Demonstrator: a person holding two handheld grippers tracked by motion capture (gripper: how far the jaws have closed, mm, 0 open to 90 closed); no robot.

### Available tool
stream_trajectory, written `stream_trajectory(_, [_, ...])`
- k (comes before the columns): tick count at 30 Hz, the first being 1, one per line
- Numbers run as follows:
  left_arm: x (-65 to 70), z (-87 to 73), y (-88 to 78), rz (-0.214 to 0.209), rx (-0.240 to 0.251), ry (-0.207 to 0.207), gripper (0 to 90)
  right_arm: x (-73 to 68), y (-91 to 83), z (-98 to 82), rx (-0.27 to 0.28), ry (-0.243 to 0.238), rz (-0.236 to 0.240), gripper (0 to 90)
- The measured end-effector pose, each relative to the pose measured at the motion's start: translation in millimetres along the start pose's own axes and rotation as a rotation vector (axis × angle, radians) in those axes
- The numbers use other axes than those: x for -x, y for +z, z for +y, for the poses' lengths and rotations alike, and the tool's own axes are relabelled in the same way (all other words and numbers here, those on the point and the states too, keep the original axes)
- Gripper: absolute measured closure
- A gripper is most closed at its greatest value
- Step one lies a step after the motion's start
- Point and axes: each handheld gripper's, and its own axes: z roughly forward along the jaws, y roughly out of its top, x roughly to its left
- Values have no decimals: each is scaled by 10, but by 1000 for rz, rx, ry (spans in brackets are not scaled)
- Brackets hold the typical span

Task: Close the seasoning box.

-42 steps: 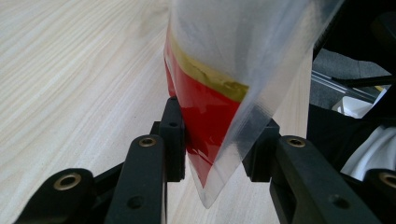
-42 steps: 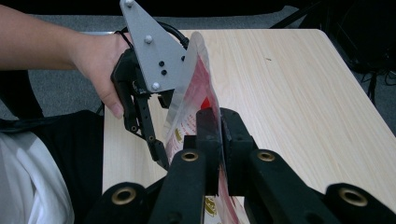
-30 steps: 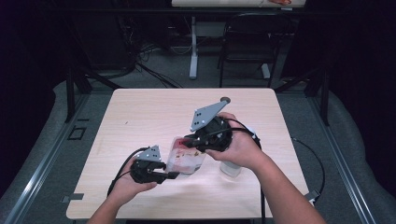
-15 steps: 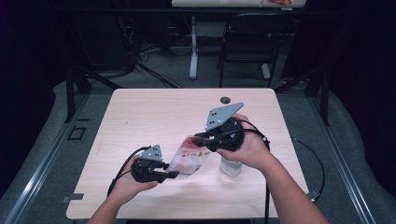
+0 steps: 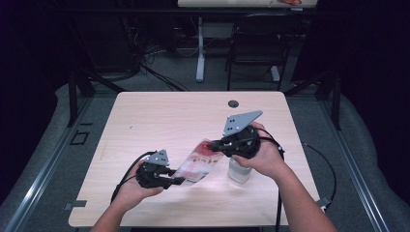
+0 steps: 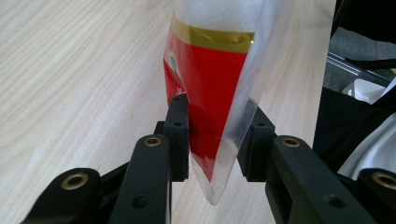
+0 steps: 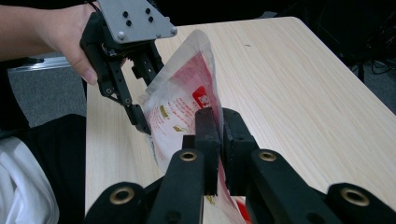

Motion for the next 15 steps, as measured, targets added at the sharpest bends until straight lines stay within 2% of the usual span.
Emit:
stream_trajectory(3, [12, 11, 3, 13, -12, -5, 696, 11, -4, -41, -4, -4, -9, 873])
stream_trajectory(4, [7, 12, 6, 1, -10, -6, 697, 11, -2, -53, -1, -2, -14, 875])
stream_trajectory(5, [15, 19, 2, 14, -16, -6, 697, 10, -2, -65, 0, -4, -22, 877])
stream_trajectory(6, [12, 21, 4, 1, -10, -9, 697, 13, -8, -76, 0, -8, -22, 878])
stream_trajectory(9, [13, 40, -10, 0, -17, -5, 698, 11, -20, -114, 18, -1, -28, 880])
stream_trajectory(11, [26, 52, -20, 20, -30, -10, 699, 7, -25, -140, 25, -1, -37, 882])
stream_trajectory(13, [21, 53, -21, -3, -29, -12, 698, 3, -29, -166, 28, -3, -40, 886])
stream_trajectory(15, [27, 54, -23, 2, -37, -14, 699, 3, -26, -197, 35, 4, -38, 887])
